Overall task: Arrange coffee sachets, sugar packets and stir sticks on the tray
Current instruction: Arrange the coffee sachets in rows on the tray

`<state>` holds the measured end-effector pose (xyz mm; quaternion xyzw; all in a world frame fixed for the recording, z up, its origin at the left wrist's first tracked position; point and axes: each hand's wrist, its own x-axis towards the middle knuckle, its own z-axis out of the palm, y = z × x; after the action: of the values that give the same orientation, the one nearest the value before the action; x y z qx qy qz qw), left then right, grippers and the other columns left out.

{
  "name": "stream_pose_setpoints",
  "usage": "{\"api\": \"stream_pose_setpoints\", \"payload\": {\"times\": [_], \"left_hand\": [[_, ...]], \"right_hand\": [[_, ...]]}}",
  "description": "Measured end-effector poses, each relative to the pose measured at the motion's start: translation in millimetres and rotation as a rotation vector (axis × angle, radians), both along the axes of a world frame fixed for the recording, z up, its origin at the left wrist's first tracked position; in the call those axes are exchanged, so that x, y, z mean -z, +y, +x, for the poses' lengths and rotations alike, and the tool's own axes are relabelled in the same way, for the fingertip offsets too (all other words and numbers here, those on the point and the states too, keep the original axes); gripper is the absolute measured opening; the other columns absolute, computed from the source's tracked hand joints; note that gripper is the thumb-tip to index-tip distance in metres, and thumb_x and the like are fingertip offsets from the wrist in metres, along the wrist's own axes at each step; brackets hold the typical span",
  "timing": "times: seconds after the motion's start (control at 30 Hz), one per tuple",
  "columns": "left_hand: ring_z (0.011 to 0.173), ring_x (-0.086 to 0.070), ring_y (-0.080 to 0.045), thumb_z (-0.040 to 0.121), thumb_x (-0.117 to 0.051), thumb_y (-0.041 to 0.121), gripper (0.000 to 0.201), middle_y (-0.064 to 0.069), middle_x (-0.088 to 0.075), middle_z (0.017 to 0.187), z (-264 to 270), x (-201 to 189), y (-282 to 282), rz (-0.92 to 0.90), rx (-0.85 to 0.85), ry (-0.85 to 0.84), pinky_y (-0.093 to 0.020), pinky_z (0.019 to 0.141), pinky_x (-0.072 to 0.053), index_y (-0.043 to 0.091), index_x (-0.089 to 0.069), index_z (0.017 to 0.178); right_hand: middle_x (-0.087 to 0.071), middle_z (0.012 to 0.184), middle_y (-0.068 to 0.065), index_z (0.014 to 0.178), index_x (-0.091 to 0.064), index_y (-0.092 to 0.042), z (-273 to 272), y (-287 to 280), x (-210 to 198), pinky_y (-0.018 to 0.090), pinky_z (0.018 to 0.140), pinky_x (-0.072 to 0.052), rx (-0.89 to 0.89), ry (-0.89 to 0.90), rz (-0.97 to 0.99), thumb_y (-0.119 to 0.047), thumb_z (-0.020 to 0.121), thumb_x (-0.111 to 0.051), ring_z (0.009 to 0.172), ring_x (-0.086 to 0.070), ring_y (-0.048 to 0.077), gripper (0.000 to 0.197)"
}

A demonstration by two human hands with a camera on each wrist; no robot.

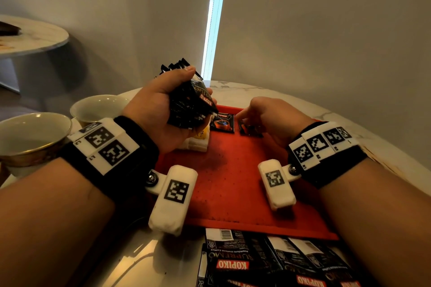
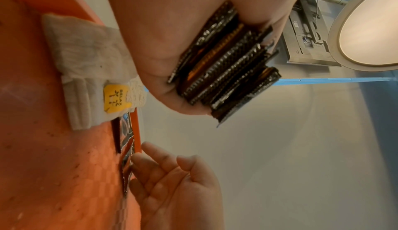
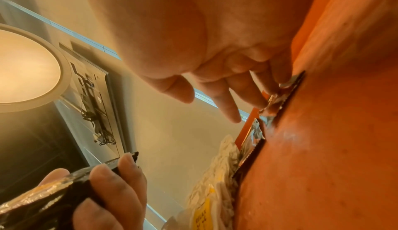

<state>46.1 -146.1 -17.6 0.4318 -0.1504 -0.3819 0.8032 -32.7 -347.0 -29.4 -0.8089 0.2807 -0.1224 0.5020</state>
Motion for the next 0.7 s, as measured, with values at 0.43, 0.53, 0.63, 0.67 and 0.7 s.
{"api": "stream_pose_setpoints", "payload": {"times": [0.43,0.53,0.63,0.67,0.7], "left_hand": [[0.087,-0.070,-0.021,0.089,-0.060,0.041,0.064,-0.010,-0.067,0.108,-1.6,0.3,-1.2,-0.010,0.005,0.007,-0.028,0.061,-0.058,0.002,-0.055,0.139],[0.087,-0.069,-0.021,0.086,-0.062,0.038,0.066,-0.011,-0.065,0.109,-3.1,-0.4,-1.7,-0.034,0.022,0.007,-0.029,0.063,-0.059,0.002,-0.053,0.141],[0.087,-0.070,-0.022,0.087,-0.061,0.035,0.065,-0.014,-0.065,0.109,-5.5,-0.1,-2.7,-0.052,0.027,-0.003,-0.029,0.066,-0.059,0.000,-0.051,0.141],[0.087,-0.070,-0.023,0.090,-0.059,0.033,0.062,-0.015,-0.065,0.109,-6.2,0.2,-3.1,-0.061,0.027,0.002,-0.029,0.067,-0.059,0.000,-0.051,0.141],[0.087,-0.070,-0.024,0.092,-0.057,0.032,0.059,-0.017,-0.065,0.110,-6.8,0.3,-3.2,-0.069,0.027,0.008,-0.029,0.067,-0.059,0.000,-0.050,0.141]], "right_hand": [[-0.069,0.107,0.016,0.111,-0.070,0.006,4.0,0.2,2.4,0.030,0.071,-0.057,0.007,-0.078,0.088,-0.011,0.096,-0.044,0.086,-0.066,0.024,0.034],[-0.072,0.107,0.011,0.114,-0.070,-0.001,2.5,-0.5,-4.9,0.037,0.080,-0.060,-0.032,-0.144,-0.042,-0.009,0.098,-0.042,0.094,-0.068,0.022,0.033],[-0.071,0.115,0.008,0.106,-0.073,-0.026,-4.9,5.8,-16.6,0.035,0.086,-0.054,-0.175,-0.248,-0.107,-0.012,0.089,-0.065,0.104,-0.067,0.020,0.024],[-0.069,0.119,0.006,0.106,-0.072,-0.034,-6.9,5.9,-18.8,0.035,0.087,-0.055,-0.241,-0.287,-0.121,-0.013,0.083,-0.072,0.106,-0.065,0.018,0.031],[-0.066,0.123,0.002,0.108,-0.071,-0.042,-9.9,9.5,-21.5,0.036,0.091,-0.055,-0.309,-0.301,-0.161,-0.012,0.080,-0.075,0.110,-0.063,0.015,0.041]]}}
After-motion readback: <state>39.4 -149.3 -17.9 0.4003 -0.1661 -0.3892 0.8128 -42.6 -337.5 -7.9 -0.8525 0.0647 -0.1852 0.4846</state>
